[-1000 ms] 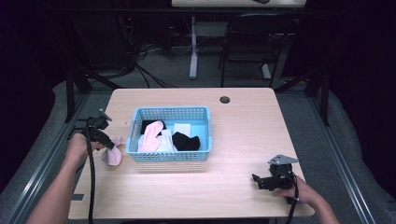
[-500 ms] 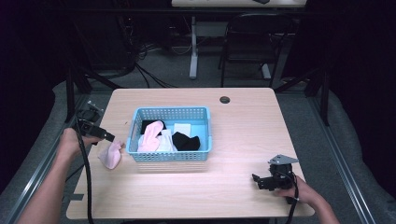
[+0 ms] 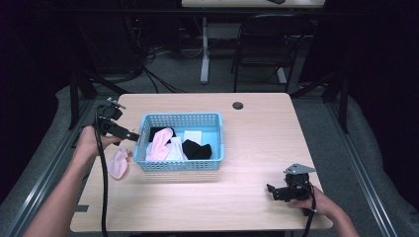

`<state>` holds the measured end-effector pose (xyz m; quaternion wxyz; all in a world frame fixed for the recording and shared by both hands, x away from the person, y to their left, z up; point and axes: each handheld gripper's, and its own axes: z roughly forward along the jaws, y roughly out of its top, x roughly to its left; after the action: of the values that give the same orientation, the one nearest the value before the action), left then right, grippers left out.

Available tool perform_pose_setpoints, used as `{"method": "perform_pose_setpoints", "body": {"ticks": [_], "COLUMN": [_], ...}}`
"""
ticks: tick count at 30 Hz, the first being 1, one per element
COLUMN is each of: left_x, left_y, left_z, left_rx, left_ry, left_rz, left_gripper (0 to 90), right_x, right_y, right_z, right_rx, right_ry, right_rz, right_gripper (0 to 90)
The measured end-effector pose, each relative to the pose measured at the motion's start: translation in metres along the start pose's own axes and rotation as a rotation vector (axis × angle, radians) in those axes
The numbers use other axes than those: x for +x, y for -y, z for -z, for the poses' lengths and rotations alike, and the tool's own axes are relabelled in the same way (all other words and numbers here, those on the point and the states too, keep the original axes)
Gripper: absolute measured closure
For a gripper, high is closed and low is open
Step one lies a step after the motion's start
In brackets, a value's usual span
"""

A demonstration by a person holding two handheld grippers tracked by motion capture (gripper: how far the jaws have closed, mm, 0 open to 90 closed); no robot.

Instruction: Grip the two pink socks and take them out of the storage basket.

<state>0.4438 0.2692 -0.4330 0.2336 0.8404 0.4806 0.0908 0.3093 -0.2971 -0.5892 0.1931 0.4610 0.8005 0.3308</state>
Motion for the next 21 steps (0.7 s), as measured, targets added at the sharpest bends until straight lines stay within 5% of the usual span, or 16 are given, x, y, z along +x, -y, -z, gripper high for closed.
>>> {"method": "perform_pose_setpoints", "body": {"ticks": [7,21], "left_x": [-0.019,-0.038], "left_y": [-0.011,-0.023], "left_z": [-0.018,-0.066], "left_rx": [-0.007,0.068], "left_ry": [0.044,0.107], "left_rz": [-0.035,-0.049], "left_gripper": [1.2,9.6], "right_x": [0.0,0.0], "right_y": [0.0,0.0], "right_z": [0.0,0.0], "right_rx": [0.0,0.001], "right_ry": [-0.001,0.0], "right_rz": [0.0,0.0], "right_gripper": [0.0,0.0]}}
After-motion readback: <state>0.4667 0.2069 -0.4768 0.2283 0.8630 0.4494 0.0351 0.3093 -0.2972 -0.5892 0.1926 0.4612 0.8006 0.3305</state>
